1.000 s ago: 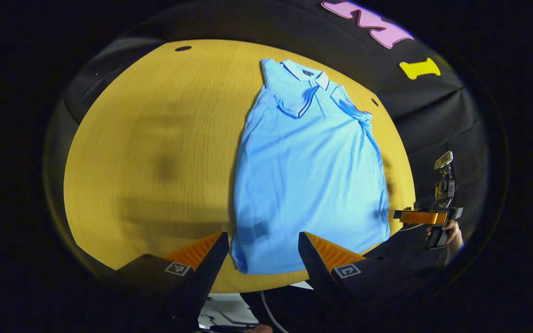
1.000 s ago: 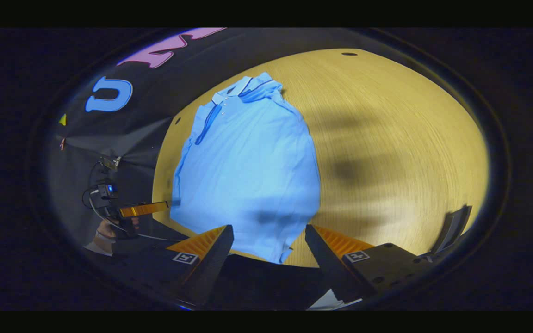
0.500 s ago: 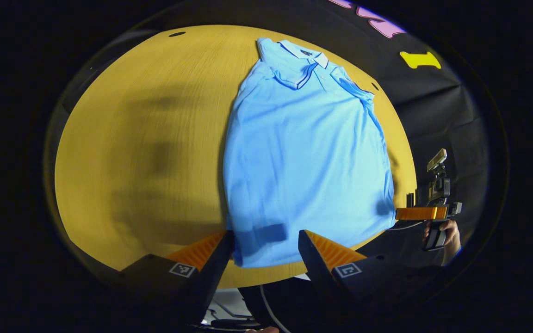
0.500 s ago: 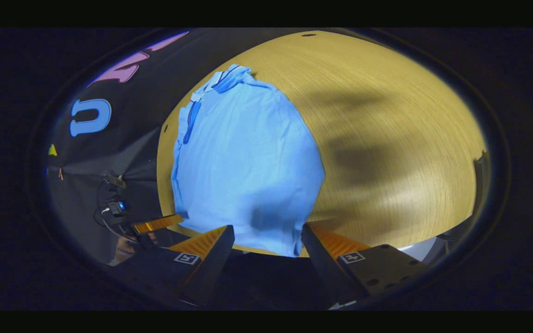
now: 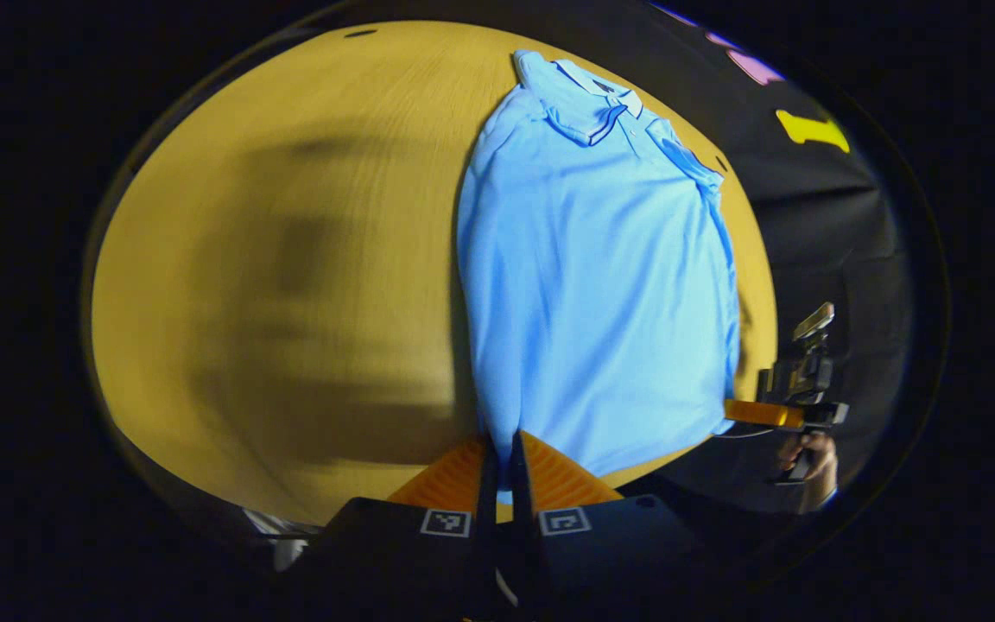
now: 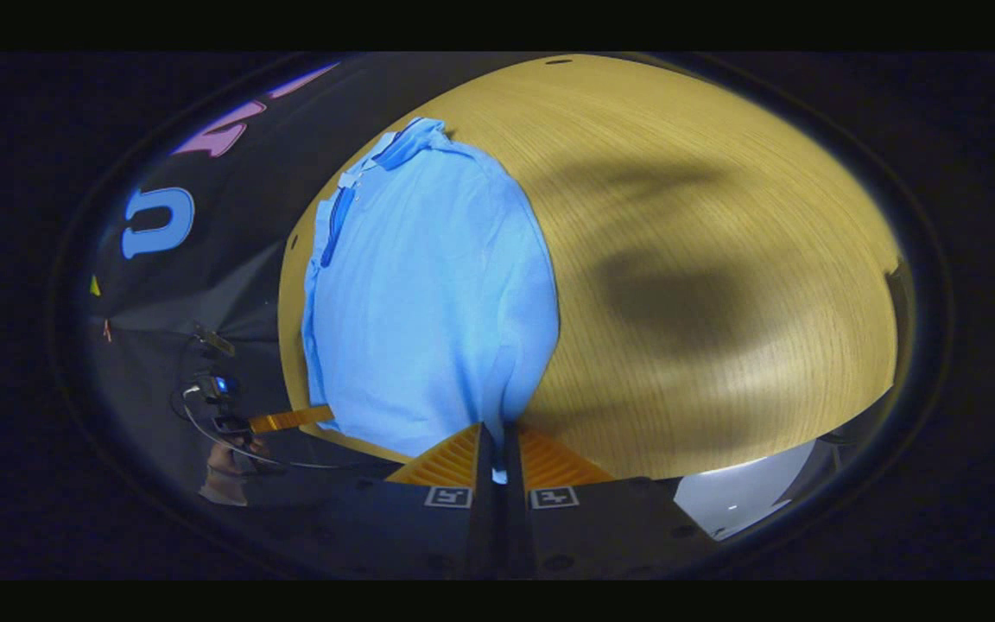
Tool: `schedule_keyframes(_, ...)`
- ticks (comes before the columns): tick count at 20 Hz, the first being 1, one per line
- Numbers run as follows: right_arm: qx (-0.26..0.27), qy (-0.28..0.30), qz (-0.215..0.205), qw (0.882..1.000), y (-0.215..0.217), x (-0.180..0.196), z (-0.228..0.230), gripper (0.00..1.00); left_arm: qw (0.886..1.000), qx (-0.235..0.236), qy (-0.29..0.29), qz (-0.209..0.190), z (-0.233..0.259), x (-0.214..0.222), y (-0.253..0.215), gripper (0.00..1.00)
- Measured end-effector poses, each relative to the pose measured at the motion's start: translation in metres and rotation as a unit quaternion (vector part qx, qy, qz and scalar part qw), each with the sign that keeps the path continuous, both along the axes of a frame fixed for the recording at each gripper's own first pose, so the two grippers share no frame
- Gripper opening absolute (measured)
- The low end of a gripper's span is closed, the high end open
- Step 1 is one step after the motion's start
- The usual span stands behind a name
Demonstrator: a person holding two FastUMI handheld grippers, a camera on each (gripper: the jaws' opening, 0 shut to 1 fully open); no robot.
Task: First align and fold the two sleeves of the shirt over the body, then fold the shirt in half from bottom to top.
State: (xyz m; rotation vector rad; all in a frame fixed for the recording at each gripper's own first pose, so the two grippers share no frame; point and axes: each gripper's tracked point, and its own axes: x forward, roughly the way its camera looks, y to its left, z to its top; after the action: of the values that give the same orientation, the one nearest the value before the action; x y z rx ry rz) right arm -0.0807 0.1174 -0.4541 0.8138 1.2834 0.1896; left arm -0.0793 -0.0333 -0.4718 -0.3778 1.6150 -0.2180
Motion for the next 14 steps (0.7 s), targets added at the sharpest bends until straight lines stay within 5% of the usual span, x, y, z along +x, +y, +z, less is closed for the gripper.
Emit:
schedule_keyframes(2, 0.002, -0.001, -0.004, 1.0, 0.003, 0.002, -0.003, 0.0, 1.0, -0.018, -0.005, 0.018, -0.001, 0.006, -0.005, 0.07)
schedule_keyframes(6, -0.012, -0.016, 0.016, 1.0, -0.002, 0.002, 0.005, 0.06, 0.997, 0.031, -0.049, -0.041, 0.003, 0.012, 0.007, 0.06)
schedule_keyframes(14, 0.01, -0.159, 0.038, 0.987, -0.001, 0.073, 0.093, 0.05, 0.989, 0.032, -0.143, -0.02, 0.062, 0.074, 0.014, 0.06)
